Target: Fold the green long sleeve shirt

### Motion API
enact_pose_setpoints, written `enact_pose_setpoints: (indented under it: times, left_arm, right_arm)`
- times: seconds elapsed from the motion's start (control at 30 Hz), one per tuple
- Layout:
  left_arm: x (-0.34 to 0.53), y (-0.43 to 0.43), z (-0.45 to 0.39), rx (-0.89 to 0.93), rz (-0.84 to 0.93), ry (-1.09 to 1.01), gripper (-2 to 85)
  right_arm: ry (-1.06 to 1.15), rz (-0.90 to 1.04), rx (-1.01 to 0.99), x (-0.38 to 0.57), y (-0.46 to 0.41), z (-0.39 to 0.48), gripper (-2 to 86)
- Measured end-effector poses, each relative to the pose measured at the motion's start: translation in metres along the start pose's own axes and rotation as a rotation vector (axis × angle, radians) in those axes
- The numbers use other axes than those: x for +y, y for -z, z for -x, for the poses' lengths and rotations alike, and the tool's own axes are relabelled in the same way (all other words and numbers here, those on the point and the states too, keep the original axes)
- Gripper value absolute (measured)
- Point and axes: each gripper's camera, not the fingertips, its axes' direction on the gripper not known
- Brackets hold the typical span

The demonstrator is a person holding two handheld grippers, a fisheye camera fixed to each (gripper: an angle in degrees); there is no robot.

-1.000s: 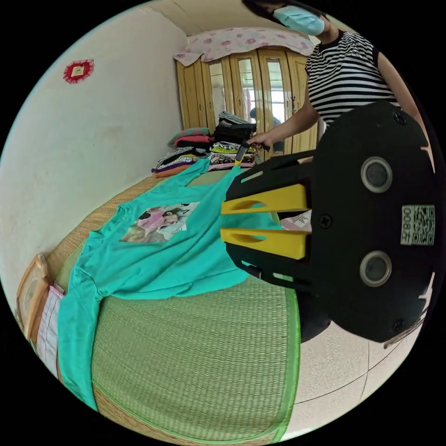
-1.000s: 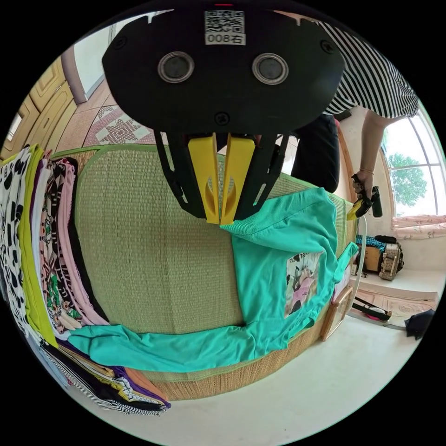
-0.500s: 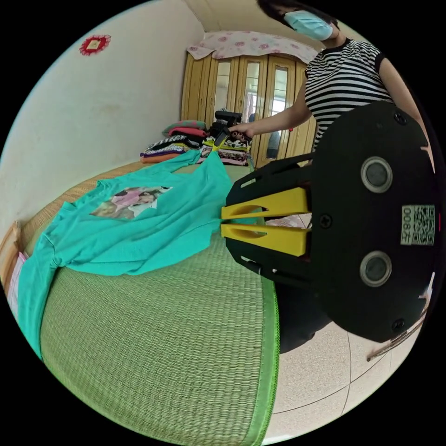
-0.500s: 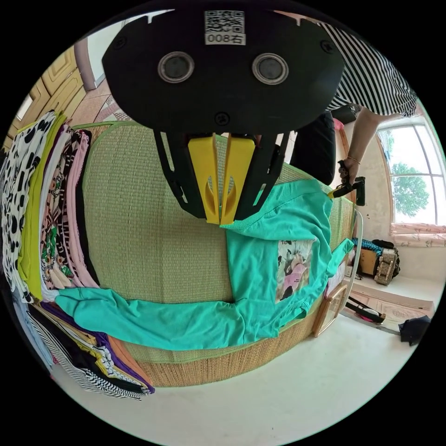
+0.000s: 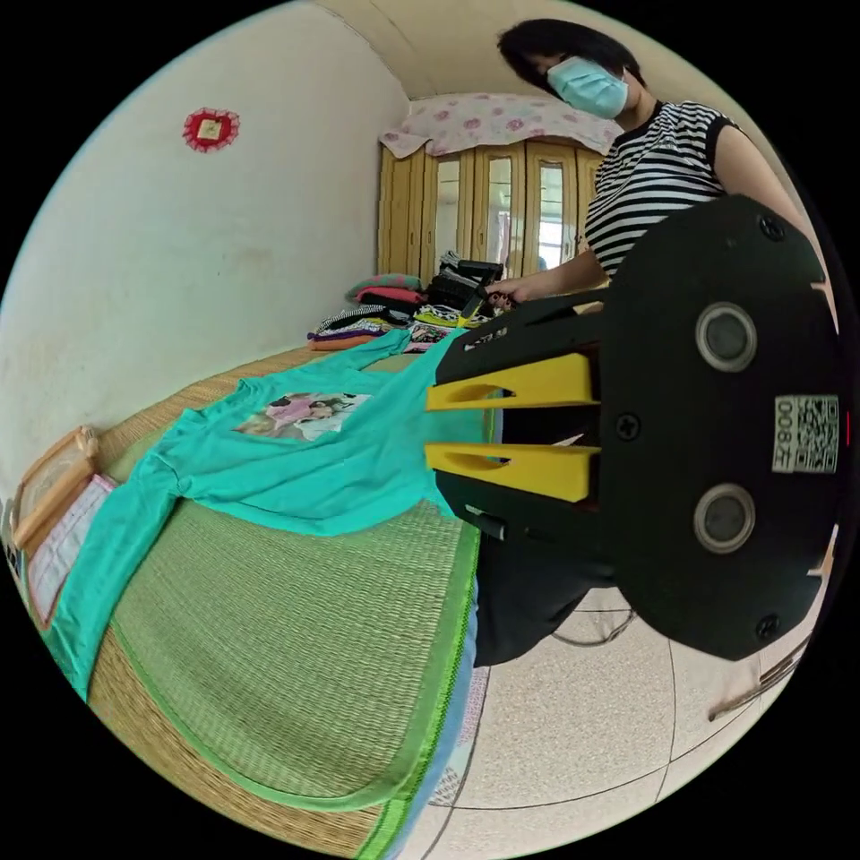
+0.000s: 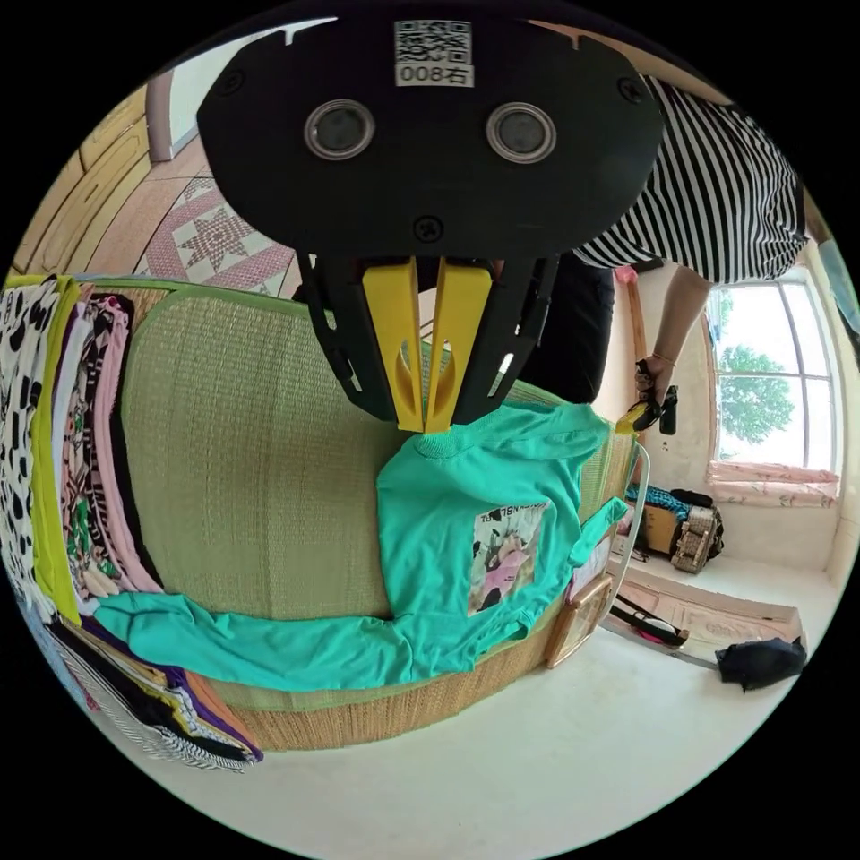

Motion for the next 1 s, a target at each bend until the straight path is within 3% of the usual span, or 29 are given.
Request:
enact_pose_setpoints:
  times: [0.2, 0.5, 0.7, 0.8, 1.0]
  left_arm:
    - [0.019, -0.023, 0.024, -0.096, 0.095, 0.05, 7.8]
    - [0.012, -0.044, -0.001, -0.412, 0.193, -0.108, 8.3]
    - [0.013, -0.056, -0.002, -0.576, 0.281, -0.201, 3.9]
    - [0.022, -0.043, 0.009, -0.483, 0.27, -0.179, 2.6]
    - [0.071, 0.035, 0.032, -0.057, 0.083, -0.112, 1.7]
  right_arm:
    - [0.002, -0.05, -0.048, -0.004, 0.015, -0.003, 0.1]
    - [0.052, -0.048, 0.007, -0.054, 0.032, 0.019, 0.0]
    - [0.028, -0.028, 0.012, -0.054, 0.018, 0.014, 0.1]
    - [0.023, -0.028, -0.003, -0.051, 0.018, 0.013, 0.1]
    - [0.098, -0.05, -0.057, -0.03, 0.037, 0.037, 0.1]
